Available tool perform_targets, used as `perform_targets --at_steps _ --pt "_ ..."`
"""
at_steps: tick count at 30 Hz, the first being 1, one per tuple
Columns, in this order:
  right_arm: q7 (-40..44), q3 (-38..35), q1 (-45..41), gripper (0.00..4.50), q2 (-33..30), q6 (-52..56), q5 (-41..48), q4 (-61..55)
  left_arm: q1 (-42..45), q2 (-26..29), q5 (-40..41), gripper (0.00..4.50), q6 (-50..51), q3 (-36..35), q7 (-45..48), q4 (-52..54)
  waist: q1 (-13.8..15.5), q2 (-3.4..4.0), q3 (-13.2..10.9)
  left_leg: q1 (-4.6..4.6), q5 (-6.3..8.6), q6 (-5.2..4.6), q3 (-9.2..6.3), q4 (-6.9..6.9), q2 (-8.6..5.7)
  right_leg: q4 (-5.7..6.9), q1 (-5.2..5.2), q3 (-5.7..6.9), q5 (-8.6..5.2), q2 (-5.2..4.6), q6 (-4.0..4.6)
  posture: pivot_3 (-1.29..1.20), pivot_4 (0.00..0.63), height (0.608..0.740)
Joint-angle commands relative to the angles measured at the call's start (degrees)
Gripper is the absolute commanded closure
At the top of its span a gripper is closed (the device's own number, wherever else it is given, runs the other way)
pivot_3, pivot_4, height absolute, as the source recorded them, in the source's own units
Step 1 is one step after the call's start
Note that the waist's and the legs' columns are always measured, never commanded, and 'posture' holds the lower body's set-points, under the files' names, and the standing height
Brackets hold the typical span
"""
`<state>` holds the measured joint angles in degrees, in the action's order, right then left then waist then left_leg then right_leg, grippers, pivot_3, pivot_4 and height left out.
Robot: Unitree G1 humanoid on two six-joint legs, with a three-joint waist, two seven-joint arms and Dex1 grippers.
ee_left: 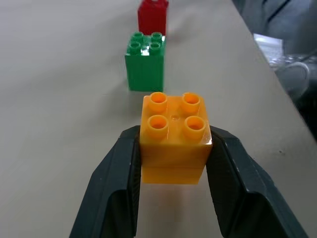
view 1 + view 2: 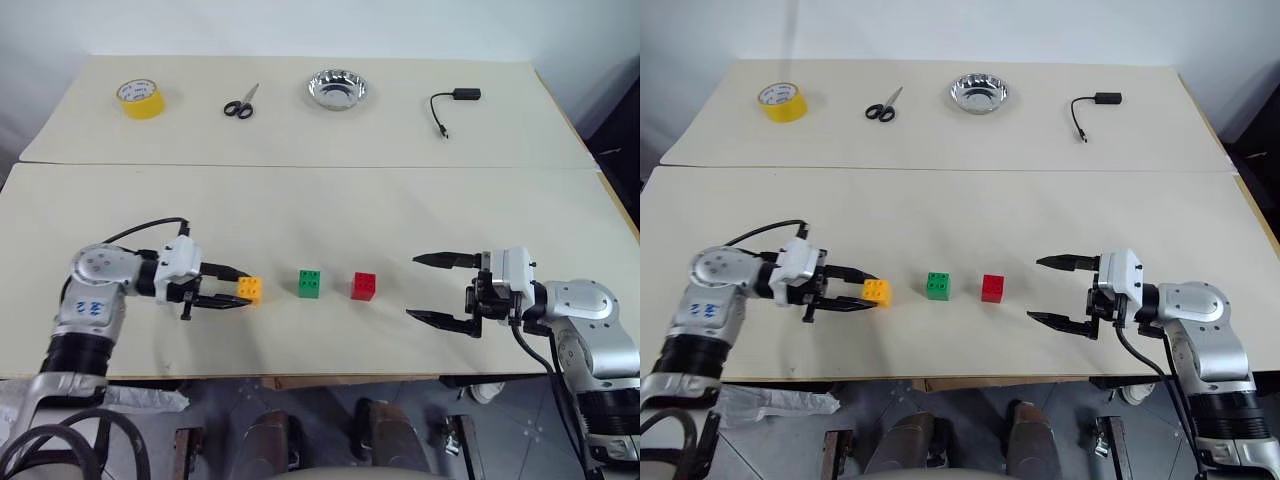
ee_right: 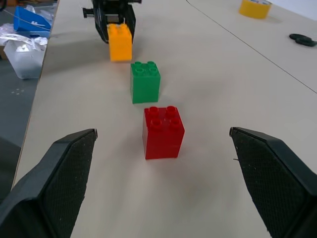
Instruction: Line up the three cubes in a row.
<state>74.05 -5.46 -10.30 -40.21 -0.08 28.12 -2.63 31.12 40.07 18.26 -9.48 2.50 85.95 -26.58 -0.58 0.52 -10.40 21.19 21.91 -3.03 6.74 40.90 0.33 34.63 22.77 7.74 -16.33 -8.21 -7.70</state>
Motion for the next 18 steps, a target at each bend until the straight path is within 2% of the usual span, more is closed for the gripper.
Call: perform_targets --at_steps 1,5,10,18 --pt "-1.5 -2.4 1.9 0.00 -0.7 -0.5 0.8 -3.8 4.8 -1.2 -2.8 3.03 -5.3 0.8 2.1 -8.5 0.3 0.00 0.0 0.00 0.00 0.00 -0.01 0.01 0.00 0.01 0.00 -0.03 0.00 -0.01 0.00 0.00 0.150 0.740" --pt "-2.8 -3.1 4.3 0.00 -0.6 -0.4 0.9 -5.9 7.8 -2.7 -4.0 3.03 -8.4 1.3 3.0 -15.1 0.4 -0.01 0.0 0.01 0.00 -0.01 -0.02 0.03 0.02 0.01 0.00 -0.04 0.00 -0.02 -0.01 0.00 0.150 0.740" --pt "-3.7 -3.8 6.1 0.00 -0.8 -0.2 0.8 -6.8 8.3 -3.0 -3.6 3.03 -9.3 1.9 5.6 -17.0 0.6 -0.02 0.0 0.00 -0.02 -0.04 -0.04 0.14 0.29 0.10 -0.03 -0.05 0.01 -0.05 -0.02 0.00 0.150 0.740" --pt "-3.0 -3.2 4.4 0.00 -1.1 -0.5 0.6 -4.9 5.9 -1.8 -0.1 3.03 -5.0 4.3 6.6 -11.5 0.5 -0.02 0.0 -0.02 -0.02 -0.06 -0.05 0.15 0.28 0.14 -0.03 -0.07 0.01 -0.09 -0.02 0.00 0.150 0.740"
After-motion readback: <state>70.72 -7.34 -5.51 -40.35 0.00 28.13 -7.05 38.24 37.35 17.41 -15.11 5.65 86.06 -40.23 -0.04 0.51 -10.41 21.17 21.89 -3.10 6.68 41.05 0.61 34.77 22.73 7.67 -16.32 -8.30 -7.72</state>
